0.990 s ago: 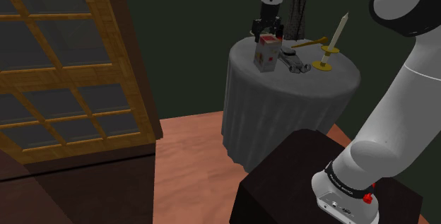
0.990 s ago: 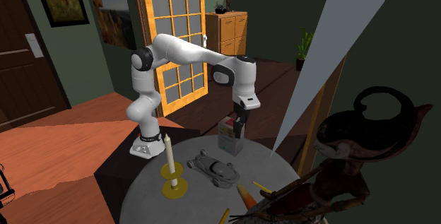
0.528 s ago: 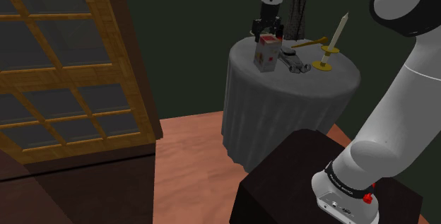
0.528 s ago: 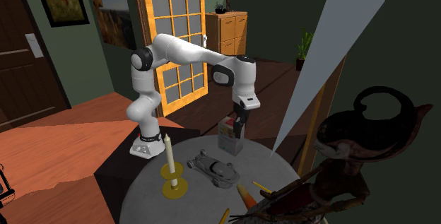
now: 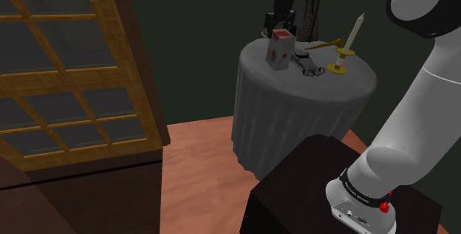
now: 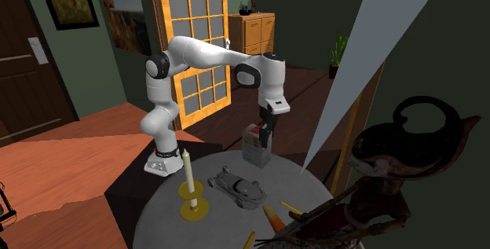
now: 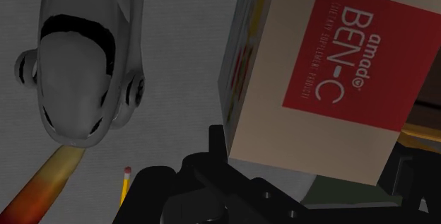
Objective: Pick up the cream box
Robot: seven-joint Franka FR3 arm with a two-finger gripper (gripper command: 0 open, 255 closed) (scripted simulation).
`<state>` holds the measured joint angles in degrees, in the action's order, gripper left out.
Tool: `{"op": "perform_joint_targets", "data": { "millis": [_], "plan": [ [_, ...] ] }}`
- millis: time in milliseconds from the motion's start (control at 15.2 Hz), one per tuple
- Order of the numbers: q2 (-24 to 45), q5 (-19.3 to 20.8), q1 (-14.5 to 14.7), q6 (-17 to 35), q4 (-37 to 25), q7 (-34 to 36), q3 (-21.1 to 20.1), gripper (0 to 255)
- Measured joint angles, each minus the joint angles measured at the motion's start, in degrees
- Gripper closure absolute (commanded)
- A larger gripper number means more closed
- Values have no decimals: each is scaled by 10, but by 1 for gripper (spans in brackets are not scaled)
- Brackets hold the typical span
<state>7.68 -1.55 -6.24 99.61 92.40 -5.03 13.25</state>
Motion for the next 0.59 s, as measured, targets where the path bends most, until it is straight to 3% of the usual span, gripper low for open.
{"op": "perform_joint_targets", "data": {
  "millis": [594],
  "plan": [
    [12,-3,-3,-71,-83,-2,1,255]
  ]
}}
